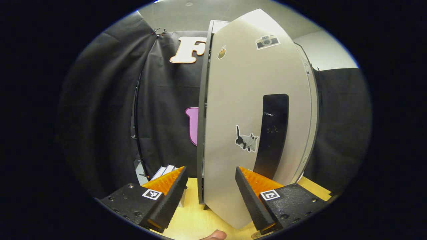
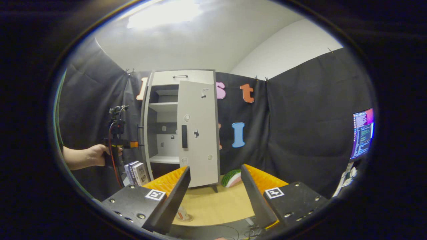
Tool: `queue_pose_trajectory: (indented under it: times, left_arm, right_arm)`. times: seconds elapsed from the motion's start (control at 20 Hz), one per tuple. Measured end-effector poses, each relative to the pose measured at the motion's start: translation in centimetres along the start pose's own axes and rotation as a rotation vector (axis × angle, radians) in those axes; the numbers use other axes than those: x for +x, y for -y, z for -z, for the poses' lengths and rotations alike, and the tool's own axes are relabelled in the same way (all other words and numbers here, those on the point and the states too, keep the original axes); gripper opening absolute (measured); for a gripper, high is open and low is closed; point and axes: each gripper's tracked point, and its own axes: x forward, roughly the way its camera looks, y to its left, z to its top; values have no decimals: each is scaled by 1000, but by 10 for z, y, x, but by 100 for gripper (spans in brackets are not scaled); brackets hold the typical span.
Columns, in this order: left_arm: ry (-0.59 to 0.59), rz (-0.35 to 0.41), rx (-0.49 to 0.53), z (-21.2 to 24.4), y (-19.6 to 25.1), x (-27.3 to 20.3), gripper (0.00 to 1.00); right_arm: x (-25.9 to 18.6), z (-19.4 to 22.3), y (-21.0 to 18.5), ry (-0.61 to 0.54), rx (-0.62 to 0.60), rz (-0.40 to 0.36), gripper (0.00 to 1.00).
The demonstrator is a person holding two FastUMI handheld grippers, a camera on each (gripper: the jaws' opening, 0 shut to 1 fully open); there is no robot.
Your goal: Grasp the bottle in the cabinet with the left hand and place it on the coaster, then close the right door with the right hand and the left door with the left hand.
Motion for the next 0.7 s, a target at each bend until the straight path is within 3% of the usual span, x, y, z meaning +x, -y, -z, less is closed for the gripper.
queue_pose_trajectory:
  times: [0.1,0.3,0.45,0.7]
  left_arm:
    - [6,-31,-11,-1,-6,5,92]
    - [2,-43,-43,1,-6,14,92]
    - [38,-12,-41,0,8,23,92]
    - [-29,67,-19,24,52,44,92]
  right_arm:
    - [-6,-7,1,19,-20,47,89]
    - [-5,-8,0,14,17,53,93]
    - [-6,-8,-1,-11,10,46,90]
    - [-6,-15,-2,62,1,21,93]
